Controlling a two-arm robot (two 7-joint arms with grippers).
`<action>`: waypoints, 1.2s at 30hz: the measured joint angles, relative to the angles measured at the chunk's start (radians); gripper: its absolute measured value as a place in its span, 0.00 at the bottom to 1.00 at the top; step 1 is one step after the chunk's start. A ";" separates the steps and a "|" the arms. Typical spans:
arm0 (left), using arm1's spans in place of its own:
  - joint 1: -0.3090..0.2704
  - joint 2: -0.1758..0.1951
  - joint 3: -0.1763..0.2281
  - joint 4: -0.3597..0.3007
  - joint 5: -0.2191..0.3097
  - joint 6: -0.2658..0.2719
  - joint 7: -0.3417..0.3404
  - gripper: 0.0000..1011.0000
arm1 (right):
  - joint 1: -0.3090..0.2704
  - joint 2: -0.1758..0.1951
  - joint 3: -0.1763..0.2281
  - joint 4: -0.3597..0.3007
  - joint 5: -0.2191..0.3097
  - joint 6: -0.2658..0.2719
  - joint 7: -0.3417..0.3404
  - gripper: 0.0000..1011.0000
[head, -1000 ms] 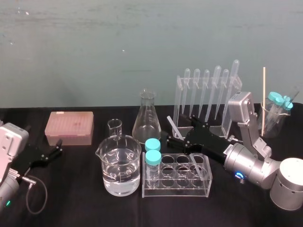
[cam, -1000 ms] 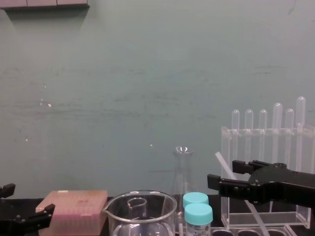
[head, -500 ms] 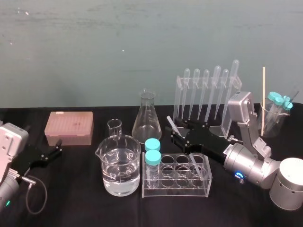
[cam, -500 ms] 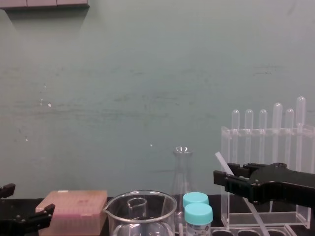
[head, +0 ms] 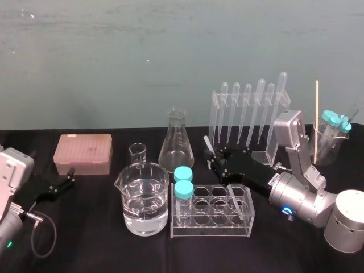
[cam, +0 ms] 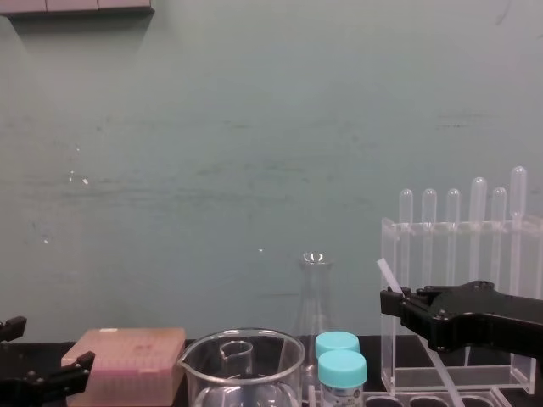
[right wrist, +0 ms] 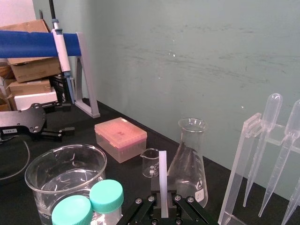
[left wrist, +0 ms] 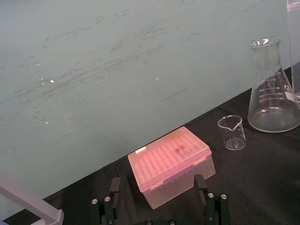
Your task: Pick up the stirring rod with one hand, then place it down.
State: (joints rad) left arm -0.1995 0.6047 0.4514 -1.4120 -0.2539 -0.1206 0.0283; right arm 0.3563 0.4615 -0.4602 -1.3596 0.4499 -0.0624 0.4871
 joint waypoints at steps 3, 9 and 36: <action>0.000 0.000 0.000 0.000 0.000 0.000 0.000 0.99 | 0.000 0.000 0.000 0.000 0.000 0.000 0.000 0.07; 0.000 0.000 0.000 0.000 0.000 0.000 0.000 0.99 | -0.006 -0.006 0.015 0.000 0.005 -0.021 0.010 0.07; 0.000 0.000 0.000 0.000 0.000 0.000 0.000 0.99 | -0.007 -0.089 0.166 0.068 0.155 -0.368 0.236 0.07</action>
State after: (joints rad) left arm -0.1995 0.6047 0.4514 -1.4120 -0.2539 -0.1205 0.0283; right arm 0.3491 0.3724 -0.2938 -1.2918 0.6047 -0.4302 0.7227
